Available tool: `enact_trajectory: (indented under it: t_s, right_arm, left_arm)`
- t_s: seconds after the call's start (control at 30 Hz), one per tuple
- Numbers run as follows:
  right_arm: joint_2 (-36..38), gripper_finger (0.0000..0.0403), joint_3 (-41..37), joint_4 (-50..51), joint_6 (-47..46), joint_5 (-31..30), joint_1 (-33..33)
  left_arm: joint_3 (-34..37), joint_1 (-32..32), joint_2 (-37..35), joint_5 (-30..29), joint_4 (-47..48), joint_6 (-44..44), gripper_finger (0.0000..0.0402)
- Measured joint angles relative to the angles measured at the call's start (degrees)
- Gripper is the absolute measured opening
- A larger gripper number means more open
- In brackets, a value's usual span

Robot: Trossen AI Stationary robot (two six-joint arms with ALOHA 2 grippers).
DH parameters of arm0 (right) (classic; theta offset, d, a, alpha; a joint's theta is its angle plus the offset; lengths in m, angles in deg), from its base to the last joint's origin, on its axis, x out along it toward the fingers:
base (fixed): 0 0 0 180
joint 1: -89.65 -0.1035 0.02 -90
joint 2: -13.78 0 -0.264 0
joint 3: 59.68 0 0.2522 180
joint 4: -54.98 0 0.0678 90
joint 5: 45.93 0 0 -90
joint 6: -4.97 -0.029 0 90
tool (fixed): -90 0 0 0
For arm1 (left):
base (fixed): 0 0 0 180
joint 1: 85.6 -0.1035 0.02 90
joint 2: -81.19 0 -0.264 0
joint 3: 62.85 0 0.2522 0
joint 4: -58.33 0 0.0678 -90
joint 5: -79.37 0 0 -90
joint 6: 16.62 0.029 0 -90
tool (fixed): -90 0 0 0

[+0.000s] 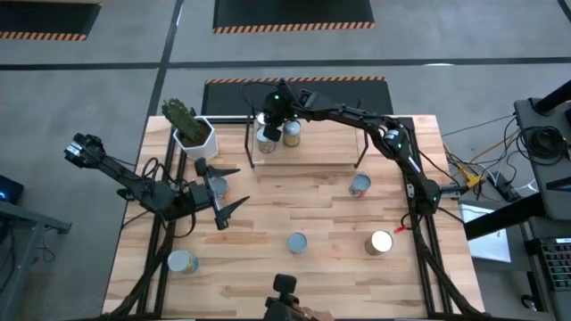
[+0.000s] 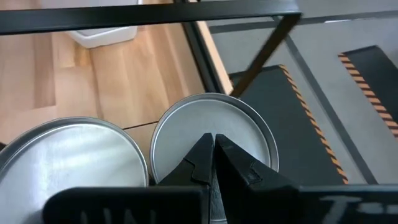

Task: Pick and place cans onto a shelf
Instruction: Adjust the canned cherries on the shelf

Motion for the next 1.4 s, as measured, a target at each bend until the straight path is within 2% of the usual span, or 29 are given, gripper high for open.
enact_trajectory:
  t_s: [1.4]
  right_arm:
    - [1.3,0.0009,0.4,4.6,0.4,-0.5,-3.0]
  left_arm:
    - [0.1,0.0,0.0,0.1,0.0,-0.9,0.0330]
